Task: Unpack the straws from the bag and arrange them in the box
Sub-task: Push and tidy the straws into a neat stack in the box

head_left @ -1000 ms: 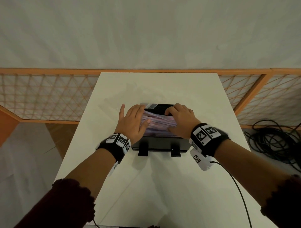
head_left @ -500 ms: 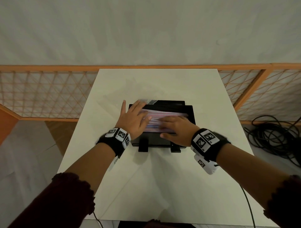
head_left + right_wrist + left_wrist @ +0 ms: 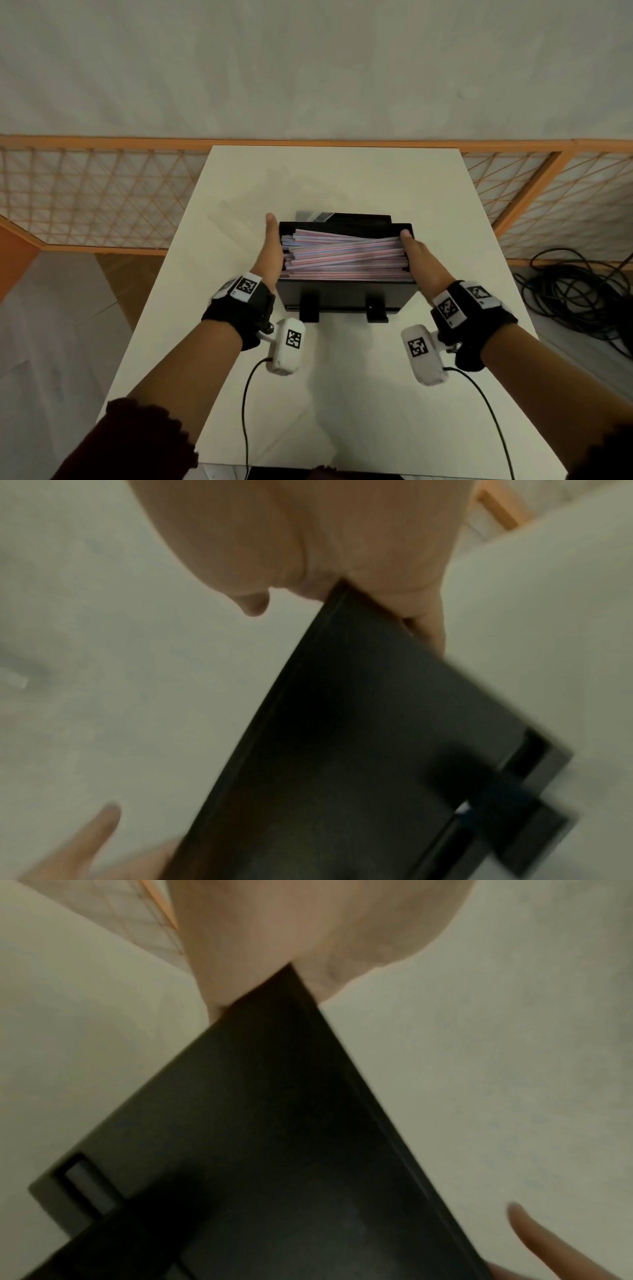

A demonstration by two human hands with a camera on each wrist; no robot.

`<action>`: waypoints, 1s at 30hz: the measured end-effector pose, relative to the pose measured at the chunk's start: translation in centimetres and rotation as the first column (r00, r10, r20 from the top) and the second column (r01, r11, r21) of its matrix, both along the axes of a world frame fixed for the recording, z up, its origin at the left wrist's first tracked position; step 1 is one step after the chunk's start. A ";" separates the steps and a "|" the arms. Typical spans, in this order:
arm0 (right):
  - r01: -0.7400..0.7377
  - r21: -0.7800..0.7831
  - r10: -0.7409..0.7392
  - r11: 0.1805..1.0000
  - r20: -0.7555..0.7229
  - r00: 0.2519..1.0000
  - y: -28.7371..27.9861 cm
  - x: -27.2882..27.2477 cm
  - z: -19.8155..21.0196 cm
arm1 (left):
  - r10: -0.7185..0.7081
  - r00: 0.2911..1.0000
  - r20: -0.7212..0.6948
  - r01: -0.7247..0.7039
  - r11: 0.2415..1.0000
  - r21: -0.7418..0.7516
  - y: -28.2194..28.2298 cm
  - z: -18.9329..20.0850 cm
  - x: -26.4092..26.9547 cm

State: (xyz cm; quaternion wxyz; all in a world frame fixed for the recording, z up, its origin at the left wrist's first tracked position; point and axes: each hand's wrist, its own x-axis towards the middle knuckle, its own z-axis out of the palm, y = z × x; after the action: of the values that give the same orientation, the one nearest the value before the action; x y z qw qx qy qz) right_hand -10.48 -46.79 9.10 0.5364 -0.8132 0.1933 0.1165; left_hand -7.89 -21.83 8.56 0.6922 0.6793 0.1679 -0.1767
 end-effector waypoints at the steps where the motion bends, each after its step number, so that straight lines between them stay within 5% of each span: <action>1: 0.060 0.042 -0.060 0.997 0.003 0.998 0.4 0.2 0.2 | -0.032 0.999 -0.002 0.032 0.998 -0.054 0.4 0.4 0.1; 4: 0.018 0.134 -0.033 0.991 0.107 0.994 2.5 0.6 1.4 | -0.003 1.000 0.007 0.004 0.978 -0.208 2.5 2.1 0.1; 8: 0.012 0.181 -0.045 0.983 0.175 0.984 2.1 1.3 2.4 | -0.047 0.991 0.121 0.075 0.970 -0.230 2.9 2.8 -0.2; 11: 0.047 0.079 -0.056 0.996 0.113 0.992 0.6 1.2 2.7 | -0.070 0.995 0.078 0.082 0.983 -0.162 1.1 3.2 -0.5; 18: -0.197 -0.194 0.189 0.961 -0.060 0.980 -0.4 0.8 0.7 | -0.032 0.999 0.039 0.032 0.999 0.017 0.4 1.4 0.7; 21: -0.213 -0.553 0.334 0.805 0.127 0.934 -0.3 0.6 2.1 | -0.017 0.993 0.115 0.000 0.990 0.143 -0.2 1.5 0.6; 23: -0.283 -0.657 0.505 0.699 0.173 0.846 0.6 0.7 3.3 | -0.029 0.980 0.196 -0.015 0.975 0.224 -0.3 1.2 0.5; 26: -0.527 -0.715 0.670 0.460 -0.110 0.734 2.4 1.3 3.6 | -0.120 0.934 0.335 -0.025 0.918 0.397 -0.6 1.2 0.4; 30: -0.542 -0.781 0.646 0.311 -0.245 0.723 4.7 2.4 3.8 | -0.332 0.844 0.421 -0.010 0.776 0.630 -0.6 0.6 0.4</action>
State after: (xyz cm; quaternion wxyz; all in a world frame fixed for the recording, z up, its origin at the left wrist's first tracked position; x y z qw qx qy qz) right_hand -8.09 -42.07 12.86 0.0291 -0.9799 -0.1202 0.1568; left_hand -7.52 -22.42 9.15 0.4357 0.8993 -0.0348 0.0124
